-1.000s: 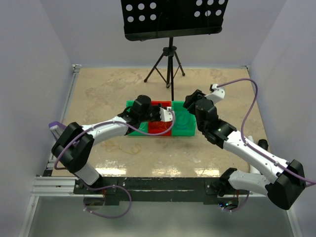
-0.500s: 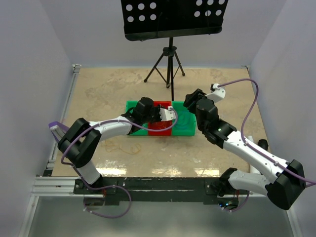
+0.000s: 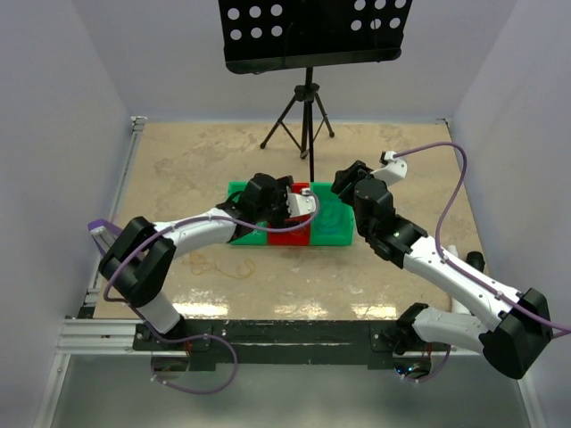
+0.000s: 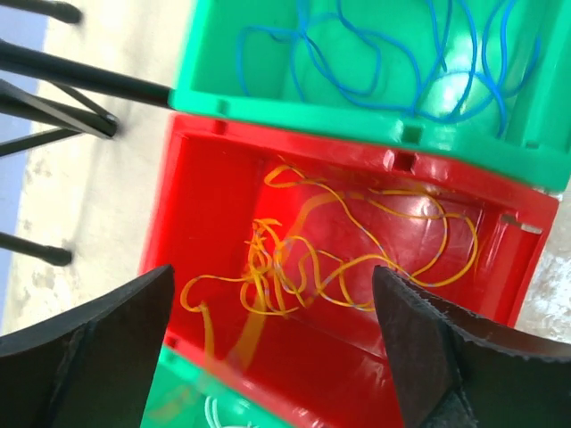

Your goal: Untangle the cables

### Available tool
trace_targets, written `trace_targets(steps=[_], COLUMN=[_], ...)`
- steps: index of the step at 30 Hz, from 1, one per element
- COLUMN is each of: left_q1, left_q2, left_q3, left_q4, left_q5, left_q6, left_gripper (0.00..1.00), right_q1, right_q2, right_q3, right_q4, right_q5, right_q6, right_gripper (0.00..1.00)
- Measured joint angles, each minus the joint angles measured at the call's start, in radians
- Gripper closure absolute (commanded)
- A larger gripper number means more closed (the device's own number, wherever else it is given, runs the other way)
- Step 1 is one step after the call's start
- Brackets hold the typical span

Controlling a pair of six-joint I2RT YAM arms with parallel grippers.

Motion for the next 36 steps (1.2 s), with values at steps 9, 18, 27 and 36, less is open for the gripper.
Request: trace_targets(steps=[9,18,27,36], left_q1=[0.001,0.107,0.465,0.658], left_q2=[-0.193,-0.278,-0.299,-0.299], left_q3=[0.142,0.331,0.420,0.497], left_q4=[-0.193,-0.420,-0.627,-0.745], left_q5=[0.045,0.122,0.195,0.202], left_q6=[-0.116,-0.267,-0.324,-0.333], left_gripper=[0.00,0.00,0.00,0.00], right_q1=[0.000,0.018,0.365,0.549], right_q2=[0.000,0.021,0.293,0.715], right_q3=[0.001,0.006,0.072,0.314], right_q4=[0.000,0.039,0.198,0.243], right_q5=[-0.005,-0.100,-0.244,-0.428], right_q6=[-0.019,-0.106,-0.254,-0.356], right_gripper=[0.40,0.35,0.26,0.11])
